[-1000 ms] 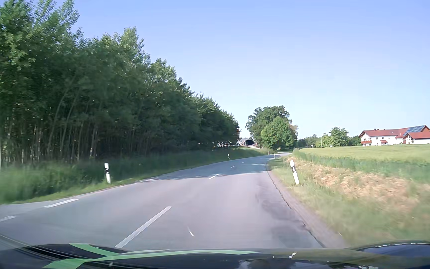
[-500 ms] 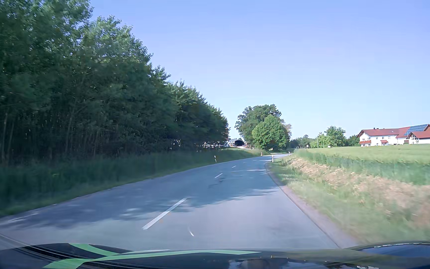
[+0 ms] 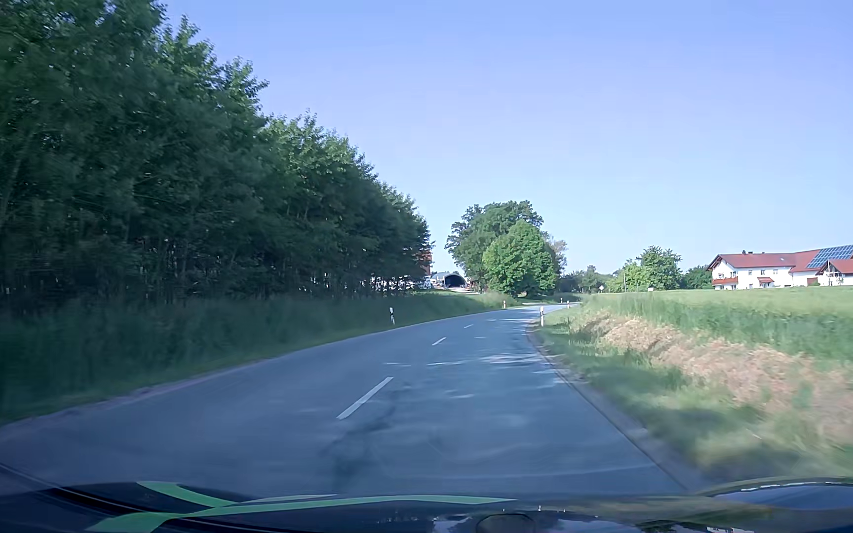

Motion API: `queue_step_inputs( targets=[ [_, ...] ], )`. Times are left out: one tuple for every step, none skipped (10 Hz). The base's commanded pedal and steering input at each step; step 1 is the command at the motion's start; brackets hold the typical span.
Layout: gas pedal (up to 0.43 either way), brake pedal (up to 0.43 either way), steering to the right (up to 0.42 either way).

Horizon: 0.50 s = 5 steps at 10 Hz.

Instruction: Follow the waypoints while adhering to traffic rules and regulations

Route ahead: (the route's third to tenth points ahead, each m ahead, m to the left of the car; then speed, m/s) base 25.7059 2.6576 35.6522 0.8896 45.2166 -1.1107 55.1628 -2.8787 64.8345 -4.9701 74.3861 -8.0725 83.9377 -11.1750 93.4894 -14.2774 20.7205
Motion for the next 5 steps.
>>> queue_step_inputs(
  targets=[
    [0.11,0.0,0.018],
    [0.118,0.0,0.018],
    [0.118,0.0,0.019],
    [0.13,0.0,0.019],
    [0.138,0.0,0.019]
  ],
)
